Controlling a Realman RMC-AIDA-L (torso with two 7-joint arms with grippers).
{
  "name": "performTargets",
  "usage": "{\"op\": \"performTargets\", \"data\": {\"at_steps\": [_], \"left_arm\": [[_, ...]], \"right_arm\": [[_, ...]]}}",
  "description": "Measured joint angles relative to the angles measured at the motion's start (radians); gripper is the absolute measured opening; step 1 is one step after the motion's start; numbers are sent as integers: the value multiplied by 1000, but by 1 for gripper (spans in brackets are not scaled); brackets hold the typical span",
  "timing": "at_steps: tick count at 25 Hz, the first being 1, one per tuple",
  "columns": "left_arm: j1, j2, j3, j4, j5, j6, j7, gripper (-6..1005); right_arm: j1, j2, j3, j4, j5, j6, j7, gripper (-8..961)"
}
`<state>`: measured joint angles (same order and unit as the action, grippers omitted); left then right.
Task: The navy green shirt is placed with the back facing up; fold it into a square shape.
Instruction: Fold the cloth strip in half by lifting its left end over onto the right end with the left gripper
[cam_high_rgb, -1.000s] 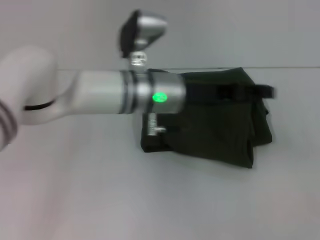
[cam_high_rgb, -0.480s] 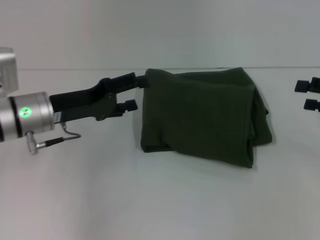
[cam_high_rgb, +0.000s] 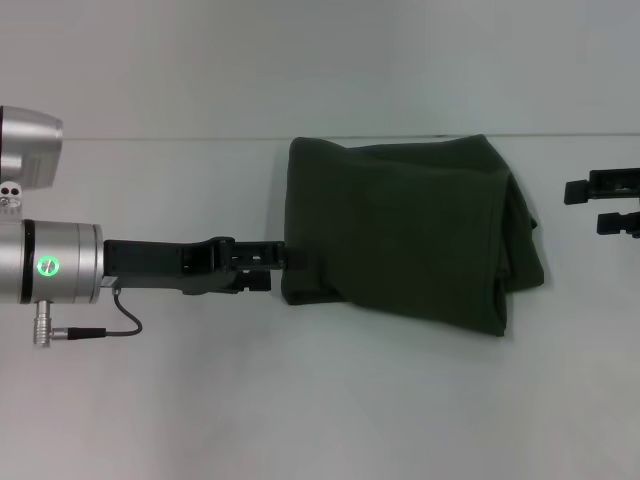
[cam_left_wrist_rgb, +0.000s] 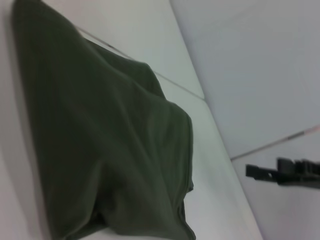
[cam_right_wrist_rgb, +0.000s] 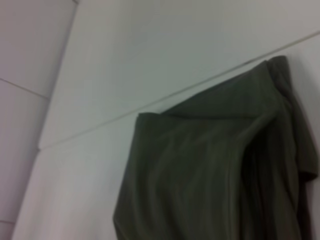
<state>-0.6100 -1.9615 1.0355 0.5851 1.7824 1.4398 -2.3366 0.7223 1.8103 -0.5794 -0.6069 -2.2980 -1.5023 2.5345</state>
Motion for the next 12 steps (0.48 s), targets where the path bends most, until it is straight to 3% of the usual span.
{"op": "performTargets", "data": {"at_steps": [7,12], "left_arm": [[5,-6,-45,3,3,-2,65,934],[-5,-9,-35,6,4,9,81,934]], "right_arm": [[99,4,-25,-2,-163,25,77,899],[157,32,-111,11,-205,93,146,898]]}}
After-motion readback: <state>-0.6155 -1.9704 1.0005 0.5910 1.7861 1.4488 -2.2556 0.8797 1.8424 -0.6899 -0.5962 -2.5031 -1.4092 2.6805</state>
